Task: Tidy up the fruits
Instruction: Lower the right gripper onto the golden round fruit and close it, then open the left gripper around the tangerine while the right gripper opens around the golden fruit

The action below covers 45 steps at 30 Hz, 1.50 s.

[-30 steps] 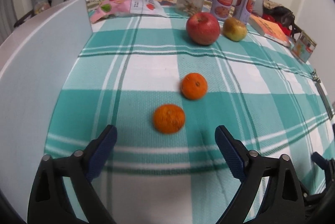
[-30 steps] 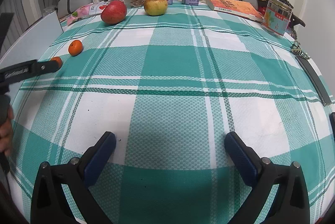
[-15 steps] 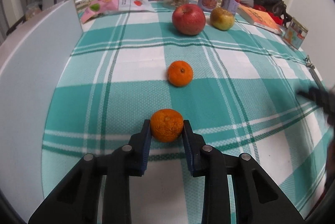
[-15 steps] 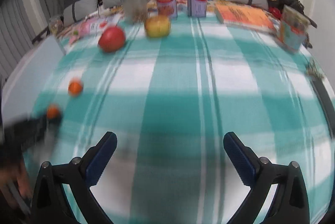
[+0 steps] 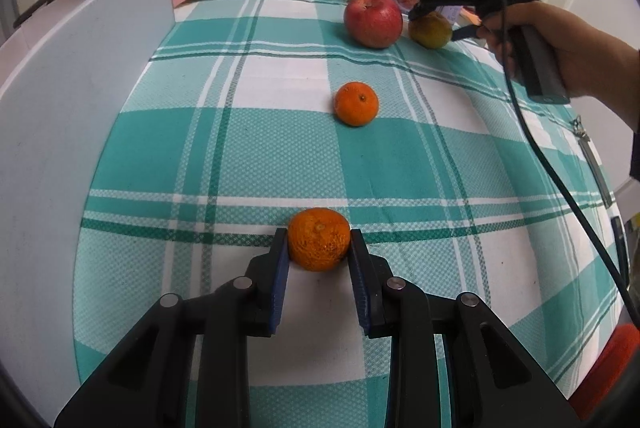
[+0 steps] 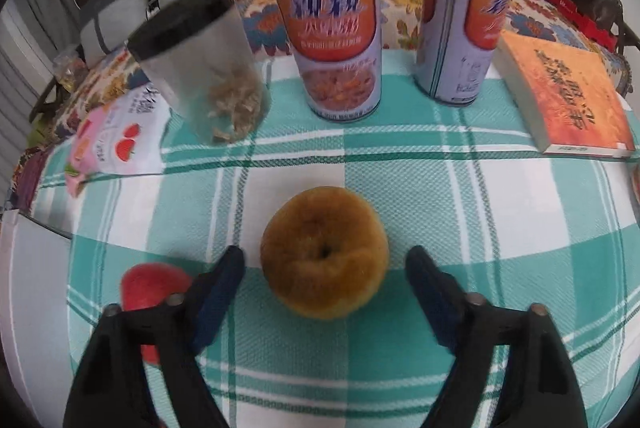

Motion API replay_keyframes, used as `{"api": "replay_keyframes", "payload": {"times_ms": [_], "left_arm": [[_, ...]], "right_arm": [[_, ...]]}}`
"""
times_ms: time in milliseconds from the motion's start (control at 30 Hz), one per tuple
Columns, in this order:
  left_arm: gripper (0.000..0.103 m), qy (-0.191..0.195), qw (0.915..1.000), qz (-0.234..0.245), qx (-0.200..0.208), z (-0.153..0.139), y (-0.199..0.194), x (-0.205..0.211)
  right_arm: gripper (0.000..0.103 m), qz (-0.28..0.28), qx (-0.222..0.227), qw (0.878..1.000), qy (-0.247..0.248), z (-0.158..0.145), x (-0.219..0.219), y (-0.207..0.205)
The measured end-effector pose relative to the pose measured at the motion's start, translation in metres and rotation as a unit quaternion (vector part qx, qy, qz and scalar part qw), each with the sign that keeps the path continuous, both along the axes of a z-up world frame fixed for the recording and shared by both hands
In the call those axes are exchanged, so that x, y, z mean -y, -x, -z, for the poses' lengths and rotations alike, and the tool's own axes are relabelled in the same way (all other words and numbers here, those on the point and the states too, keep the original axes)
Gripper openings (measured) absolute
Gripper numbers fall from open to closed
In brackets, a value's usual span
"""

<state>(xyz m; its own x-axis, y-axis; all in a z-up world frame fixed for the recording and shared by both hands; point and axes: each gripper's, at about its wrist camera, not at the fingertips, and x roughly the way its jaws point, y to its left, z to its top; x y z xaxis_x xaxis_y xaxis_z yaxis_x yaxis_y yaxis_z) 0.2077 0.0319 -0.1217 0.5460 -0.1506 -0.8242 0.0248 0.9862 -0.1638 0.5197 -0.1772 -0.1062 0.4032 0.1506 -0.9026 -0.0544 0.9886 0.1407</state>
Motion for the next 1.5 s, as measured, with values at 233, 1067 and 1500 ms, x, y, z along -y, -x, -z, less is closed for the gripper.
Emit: {"api": "replay_keyframes", "payload": {"times_ms": [233,1067,1500], "left_arm": [[0.028,0.0,1.0,0.005,0.0,-0.004,0.003,-0.001],[0.079,-0.003,1.0,0.008,-0.003,-0.004,0.116,0.016],[0.086,-0.062,0.9978,0.019,-0.012,0.011,0.126,0.032]], "right_arm": [[0.065,-0.01,-0.001,1.0,-0.019,-0.007,0.019,0.025],[0.091,-0.038,0.05,0.997,-0.043,-0.007,0.036,0.411],[0.094,-0.036,0.062,0.997,0.042,0.02,0.032,0.443]]}}
